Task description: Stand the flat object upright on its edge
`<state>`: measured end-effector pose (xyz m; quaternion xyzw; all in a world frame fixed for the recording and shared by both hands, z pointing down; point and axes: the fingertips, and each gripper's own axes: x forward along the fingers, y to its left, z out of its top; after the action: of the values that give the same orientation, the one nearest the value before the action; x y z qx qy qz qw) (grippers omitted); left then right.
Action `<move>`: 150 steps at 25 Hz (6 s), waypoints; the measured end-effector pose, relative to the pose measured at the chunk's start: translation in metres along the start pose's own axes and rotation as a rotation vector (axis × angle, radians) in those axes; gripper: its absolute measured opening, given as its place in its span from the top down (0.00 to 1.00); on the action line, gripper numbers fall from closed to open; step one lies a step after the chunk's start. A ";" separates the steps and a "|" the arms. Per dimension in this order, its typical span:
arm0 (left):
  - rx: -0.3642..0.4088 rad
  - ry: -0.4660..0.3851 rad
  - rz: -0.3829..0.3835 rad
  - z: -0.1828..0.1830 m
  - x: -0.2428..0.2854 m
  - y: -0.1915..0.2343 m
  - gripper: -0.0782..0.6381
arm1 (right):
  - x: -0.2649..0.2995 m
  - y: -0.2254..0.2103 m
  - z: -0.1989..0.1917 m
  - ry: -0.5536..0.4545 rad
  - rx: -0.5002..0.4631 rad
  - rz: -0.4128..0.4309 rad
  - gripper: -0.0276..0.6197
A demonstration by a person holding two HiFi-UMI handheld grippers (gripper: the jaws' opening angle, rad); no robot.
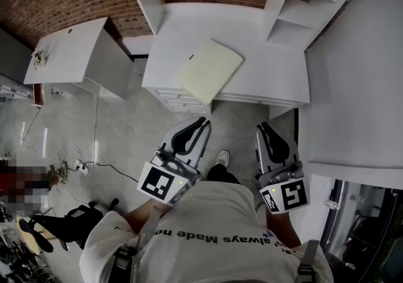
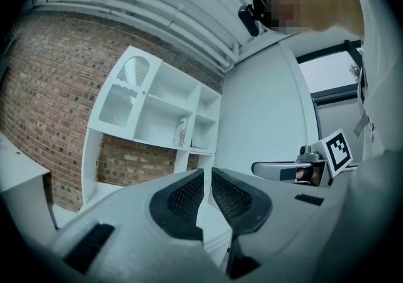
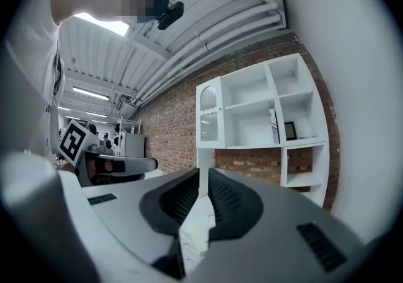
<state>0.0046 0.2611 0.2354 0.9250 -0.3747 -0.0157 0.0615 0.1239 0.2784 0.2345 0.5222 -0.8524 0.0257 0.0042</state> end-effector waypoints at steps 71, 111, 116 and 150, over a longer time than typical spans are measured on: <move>-0.164 0.058 0.081 -0.010 0.217 0.234 0.79 | 0.307 -0.138 -0.007 0.088 -0.117 0.138 0.88; -1.288 0.379 0.149 -0.381 0.107 0.203 0.37 | 0.290 -0.116 -0.286 0.451 -0.570 0.511 0.54; -1.343 0.360 0.051 -0.403 0.113 0.185 0.35 | 0.283 -0.118 -0.318 0.507 -0.633 0.577 0.52; -1.168 0.234 0.115 -0.307 0.146 0.247 0.48 | 0.312 -0.139 -0.363 0.563 -0.778 0.526 0.51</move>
<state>-0.0376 0.0152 0.5731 0.7119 -0.3442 -0.1140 0.6015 0.0989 -0.0450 0.6130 0.2242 -0.8668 -0.1525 0.4185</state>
